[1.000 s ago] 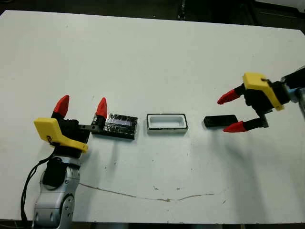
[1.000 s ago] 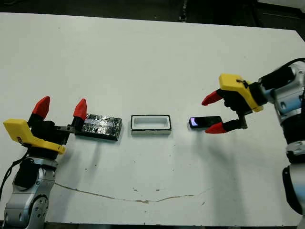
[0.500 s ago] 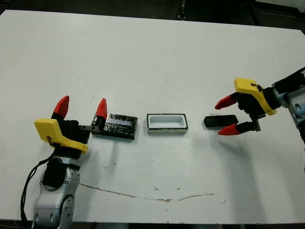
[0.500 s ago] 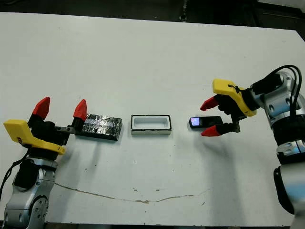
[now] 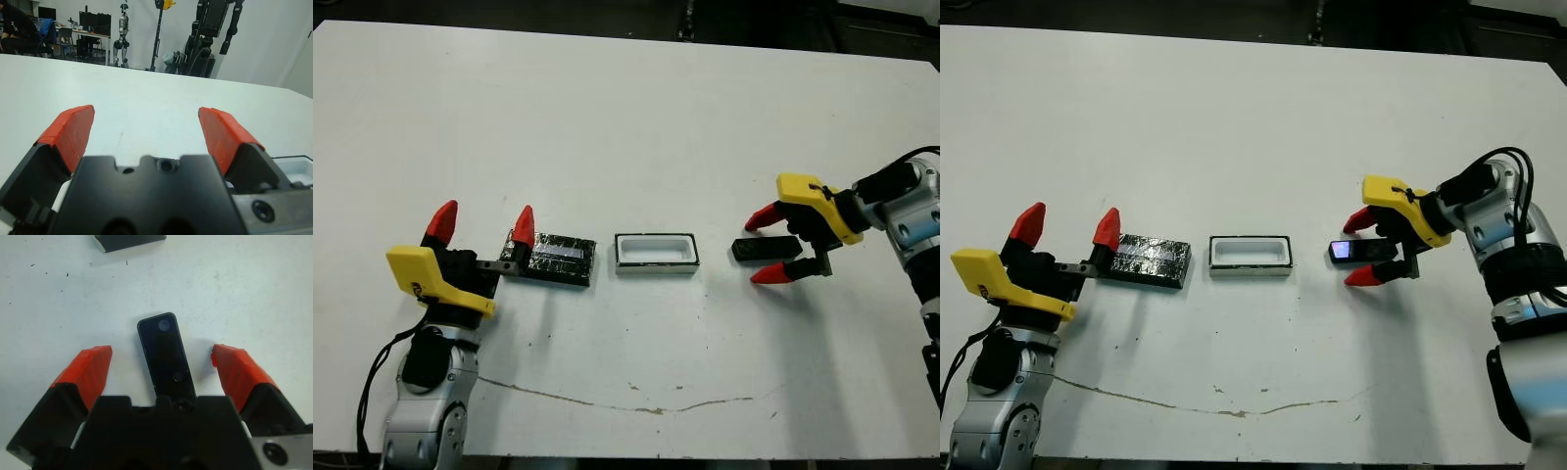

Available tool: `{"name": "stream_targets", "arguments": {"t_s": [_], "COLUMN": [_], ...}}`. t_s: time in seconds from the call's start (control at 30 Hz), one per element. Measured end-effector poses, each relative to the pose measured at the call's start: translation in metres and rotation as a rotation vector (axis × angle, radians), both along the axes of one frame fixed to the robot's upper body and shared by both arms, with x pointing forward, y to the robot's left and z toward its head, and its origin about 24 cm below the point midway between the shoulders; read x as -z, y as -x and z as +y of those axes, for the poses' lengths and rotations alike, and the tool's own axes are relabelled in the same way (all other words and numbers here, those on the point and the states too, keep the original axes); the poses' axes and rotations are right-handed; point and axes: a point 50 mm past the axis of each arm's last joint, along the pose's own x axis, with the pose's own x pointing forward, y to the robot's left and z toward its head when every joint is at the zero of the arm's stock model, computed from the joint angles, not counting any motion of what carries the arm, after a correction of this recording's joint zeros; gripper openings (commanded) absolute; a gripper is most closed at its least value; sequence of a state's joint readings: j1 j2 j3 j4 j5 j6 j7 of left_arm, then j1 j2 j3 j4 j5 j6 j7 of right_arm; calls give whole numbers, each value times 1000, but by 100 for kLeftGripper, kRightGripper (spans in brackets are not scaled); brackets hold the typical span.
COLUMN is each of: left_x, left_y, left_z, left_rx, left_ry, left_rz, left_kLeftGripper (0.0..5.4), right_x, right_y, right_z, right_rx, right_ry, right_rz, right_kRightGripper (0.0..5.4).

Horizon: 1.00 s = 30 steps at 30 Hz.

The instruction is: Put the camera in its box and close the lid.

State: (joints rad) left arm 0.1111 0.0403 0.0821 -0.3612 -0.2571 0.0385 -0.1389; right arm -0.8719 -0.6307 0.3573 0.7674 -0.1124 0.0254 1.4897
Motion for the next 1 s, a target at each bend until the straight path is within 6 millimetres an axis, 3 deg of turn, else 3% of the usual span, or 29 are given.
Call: {"name": "stream_targets", "arguments": {"t_s": [0.77, 1.0], "left_x": [0, 0], "left_y": [0, 0], "left_z": [0, 0], "left_rx": [-7, -9], "left_ry": [-7, -7], "left_rz": [2, -1], "left_kLeftGripper": [540, 540], "right_x": [1, -1], "right_y": [1, 1], "right_z": [4, -1], "right_rx": [-4, 69], "right_ry": [-12, -112], "right_rz": [-78, -85], "right_kRightGripper": [174, 165]}}
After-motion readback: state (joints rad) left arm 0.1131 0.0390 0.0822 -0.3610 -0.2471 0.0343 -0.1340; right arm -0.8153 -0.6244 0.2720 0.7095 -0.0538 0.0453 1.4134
